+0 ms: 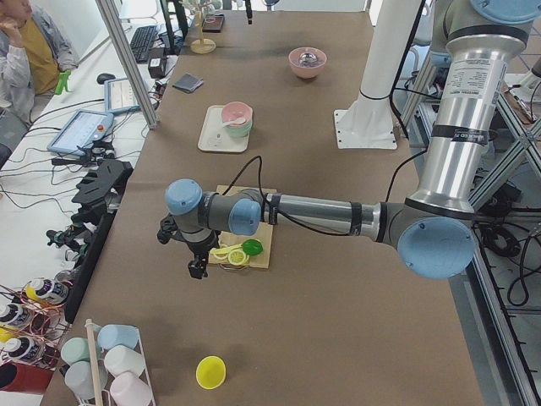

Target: Stack pink bowl on green and place spoon

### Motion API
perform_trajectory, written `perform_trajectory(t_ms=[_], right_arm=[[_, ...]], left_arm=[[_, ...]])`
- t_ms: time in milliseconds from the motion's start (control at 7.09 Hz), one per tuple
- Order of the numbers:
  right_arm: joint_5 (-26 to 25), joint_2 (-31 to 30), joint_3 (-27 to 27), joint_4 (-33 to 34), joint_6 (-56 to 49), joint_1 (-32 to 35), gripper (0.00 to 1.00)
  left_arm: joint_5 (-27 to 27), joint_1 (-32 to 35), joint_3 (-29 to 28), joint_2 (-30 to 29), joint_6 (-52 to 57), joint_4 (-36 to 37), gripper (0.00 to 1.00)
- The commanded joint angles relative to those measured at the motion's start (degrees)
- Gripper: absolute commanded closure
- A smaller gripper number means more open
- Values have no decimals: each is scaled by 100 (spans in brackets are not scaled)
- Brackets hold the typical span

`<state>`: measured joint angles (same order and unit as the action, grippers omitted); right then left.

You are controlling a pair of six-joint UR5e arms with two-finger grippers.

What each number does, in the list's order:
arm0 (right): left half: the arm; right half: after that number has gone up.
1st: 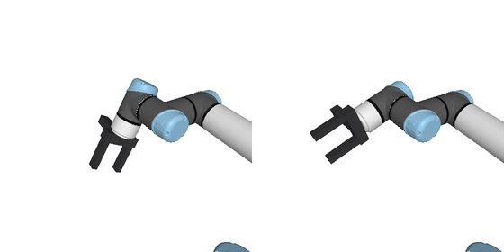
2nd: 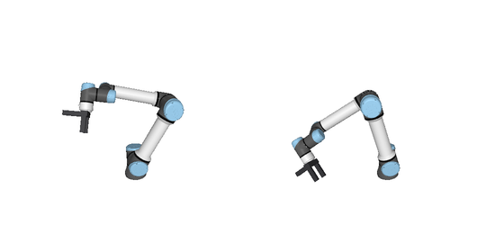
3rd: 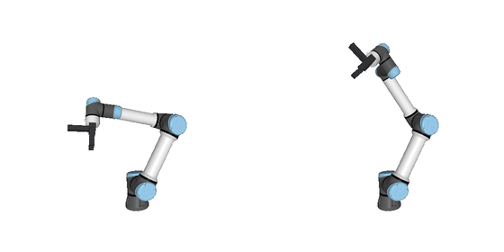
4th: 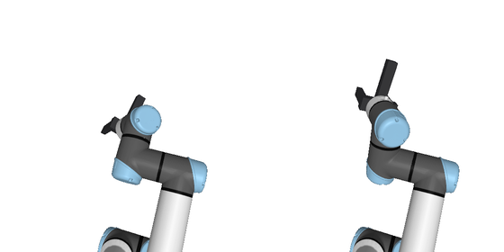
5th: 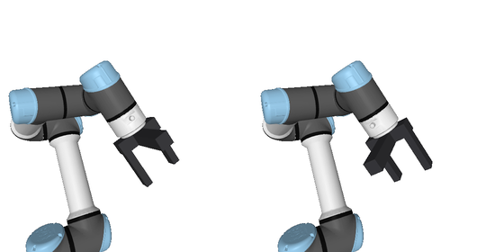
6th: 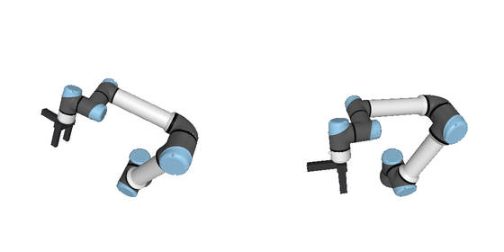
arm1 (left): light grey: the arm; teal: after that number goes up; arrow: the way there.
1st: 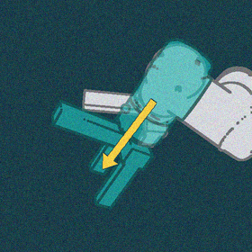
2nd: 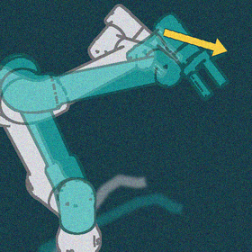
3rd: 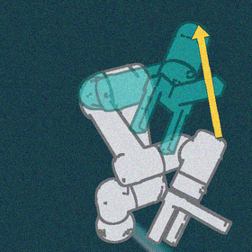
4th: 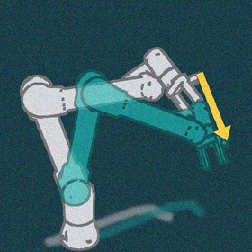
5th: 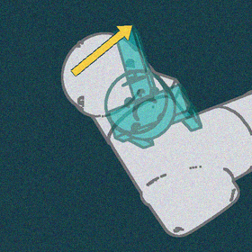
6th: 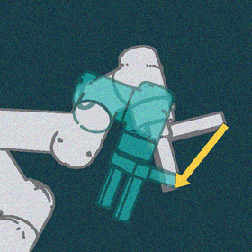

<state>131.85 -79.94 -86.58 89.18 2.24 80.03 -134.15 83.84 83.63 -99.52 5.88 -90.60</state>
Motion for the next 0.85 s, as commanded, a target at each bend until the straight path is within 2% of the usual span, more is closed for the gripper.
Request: perform_trajectory(t_ms=[0, 423, 564, 705], right_arm=[[-10, 14, 9, 144, -145, 74, 0], [140, -21, -18, 92, -145, 74, 0], [105, 22, -17, 91, -145, 66, 0], [104, 136, 18, 100, -136, 31, 0]], left_arm=[[12, 98, -92, 125, 202, 122, 2], [-32, 203, 92, 65, 63, 122, 2], [-302, 264, 510, 273, 53, 165, 2], [-417, 291, 566, 440, 71, 122, 2]])
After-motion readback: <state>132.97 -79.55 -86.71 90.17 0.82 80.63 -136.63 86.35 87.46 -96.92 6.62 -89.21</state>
